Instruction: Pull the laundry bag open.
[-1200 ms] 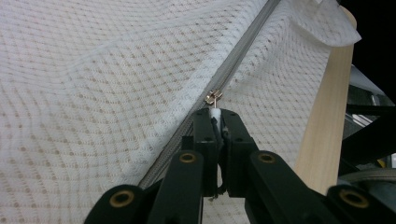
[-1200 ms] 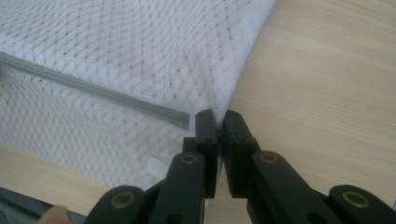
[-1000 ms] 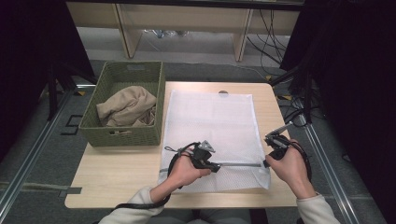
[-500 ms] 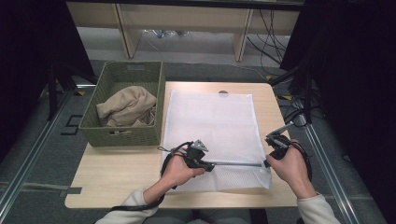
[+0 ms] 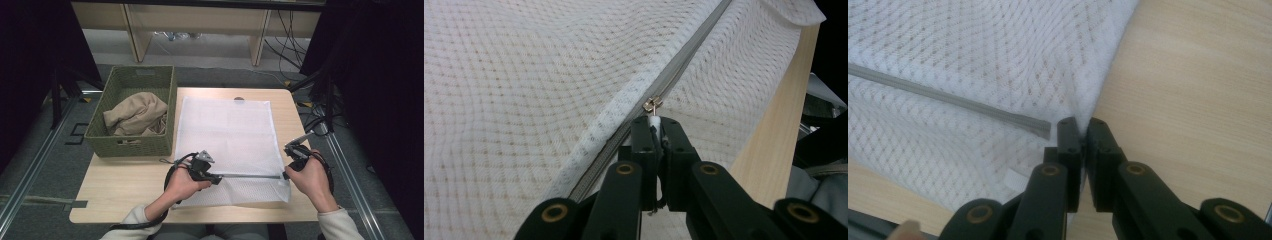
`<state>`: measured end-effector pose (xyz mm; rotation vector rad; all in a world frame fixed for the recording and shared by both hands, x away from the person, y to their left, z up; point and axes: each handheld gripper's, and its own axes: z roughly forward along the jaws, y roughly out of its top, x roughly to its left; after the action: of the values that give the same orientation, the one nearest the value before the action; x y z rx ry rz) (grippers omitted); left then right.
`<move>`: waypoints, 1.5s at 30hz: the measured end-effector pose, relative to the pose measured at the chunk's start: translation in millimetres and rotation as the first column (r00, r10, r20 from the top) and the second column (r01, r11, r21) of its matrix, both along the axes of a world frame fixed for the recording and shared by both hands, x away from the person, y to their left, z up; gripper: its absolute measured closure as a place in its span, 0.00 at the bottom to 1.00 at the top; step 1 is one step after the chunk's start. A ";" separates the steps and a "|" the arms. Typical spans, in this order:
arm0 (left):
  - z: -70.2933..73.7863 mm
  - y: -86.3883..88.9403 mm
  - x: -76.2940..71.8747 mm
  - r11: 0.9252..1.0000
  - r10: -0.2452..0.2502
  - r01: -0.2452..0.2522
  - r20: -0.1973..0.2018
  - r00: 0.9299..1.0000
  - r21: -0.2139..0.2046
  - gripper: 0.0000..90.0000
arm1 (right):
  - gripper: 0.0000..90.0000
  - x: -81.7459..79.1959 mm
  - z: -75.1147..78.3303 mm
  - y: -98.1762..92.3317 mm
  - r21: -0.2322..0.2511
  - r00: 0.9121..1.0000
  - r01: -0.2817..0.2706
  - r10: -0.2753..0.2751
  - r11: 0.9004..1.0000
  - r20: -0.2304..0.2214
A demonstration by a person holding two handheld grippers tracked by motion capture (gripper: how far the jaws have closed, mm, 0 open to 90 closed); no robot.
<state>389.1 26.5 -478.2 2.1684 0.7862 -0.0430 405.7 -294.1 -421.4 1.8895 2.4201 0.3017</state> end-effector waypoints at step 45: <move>-1.6 35.6 -2.0 0.998 0.056 -0.055 -0.011 0.998 0.024 0.96 | 0.96 0.5 -1.1 -0.8 -0.002 1.000 0.014 -0.014 1.000 -0.007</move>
<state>387.1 62.1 -479.8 2.1694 0.8571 -0.0177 406.1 -294.9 -422.5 1.9087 2.4097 0.2917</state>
